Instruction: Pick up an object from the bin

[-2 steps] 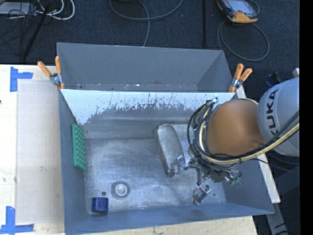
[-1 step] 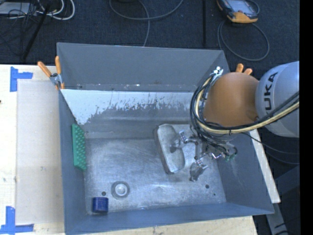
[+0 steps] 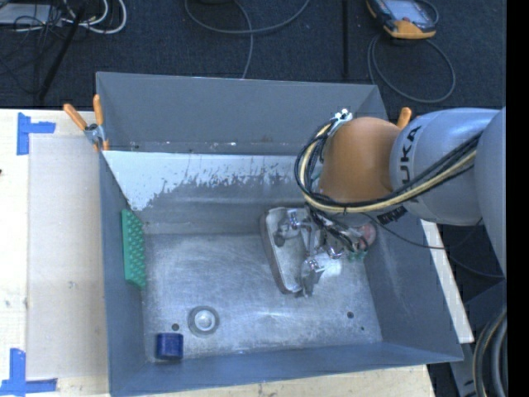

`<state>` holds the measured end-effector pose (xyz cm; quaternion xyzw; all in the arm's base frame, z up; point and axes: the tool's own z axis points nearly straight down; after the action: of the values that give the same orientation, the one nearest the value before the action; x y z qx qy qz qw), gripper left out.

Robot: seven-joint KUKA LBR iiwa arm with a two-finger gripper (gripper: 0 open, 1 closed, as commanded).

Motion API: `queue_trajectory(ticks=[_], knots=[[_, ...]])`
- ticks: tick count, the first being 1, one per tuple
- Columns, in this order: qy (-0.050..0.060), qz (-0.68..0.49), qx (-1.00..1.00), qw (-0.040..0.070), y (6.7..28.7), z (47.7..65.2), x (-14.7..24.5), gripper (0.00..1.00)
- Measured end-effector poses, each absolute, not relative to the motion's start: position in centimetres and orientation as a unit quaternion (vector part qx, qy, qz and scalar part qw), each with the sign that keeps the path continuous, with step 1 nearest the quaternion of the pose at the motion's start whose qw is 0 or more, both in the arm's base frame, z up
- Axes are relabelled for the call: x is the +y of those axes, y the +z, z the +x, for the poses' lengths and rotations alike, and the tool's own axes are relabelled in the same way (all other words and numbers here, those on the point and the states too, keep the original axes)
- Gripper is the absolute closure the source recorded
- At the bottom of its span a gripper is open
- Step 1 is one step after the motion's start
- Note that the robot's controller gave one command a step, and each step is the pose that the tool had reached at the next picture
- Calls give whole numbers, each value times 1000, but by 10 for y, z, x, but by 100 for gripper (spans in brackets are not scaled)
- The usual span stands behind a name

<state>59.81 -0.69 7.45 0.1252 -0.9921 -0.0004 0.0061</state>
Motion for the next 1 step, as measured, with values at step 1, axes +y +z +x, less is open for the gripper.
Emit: queue_trajectory(ticks=[1], knots=[[-1, 265, -964, 3, 131, 619, -17, 0]])
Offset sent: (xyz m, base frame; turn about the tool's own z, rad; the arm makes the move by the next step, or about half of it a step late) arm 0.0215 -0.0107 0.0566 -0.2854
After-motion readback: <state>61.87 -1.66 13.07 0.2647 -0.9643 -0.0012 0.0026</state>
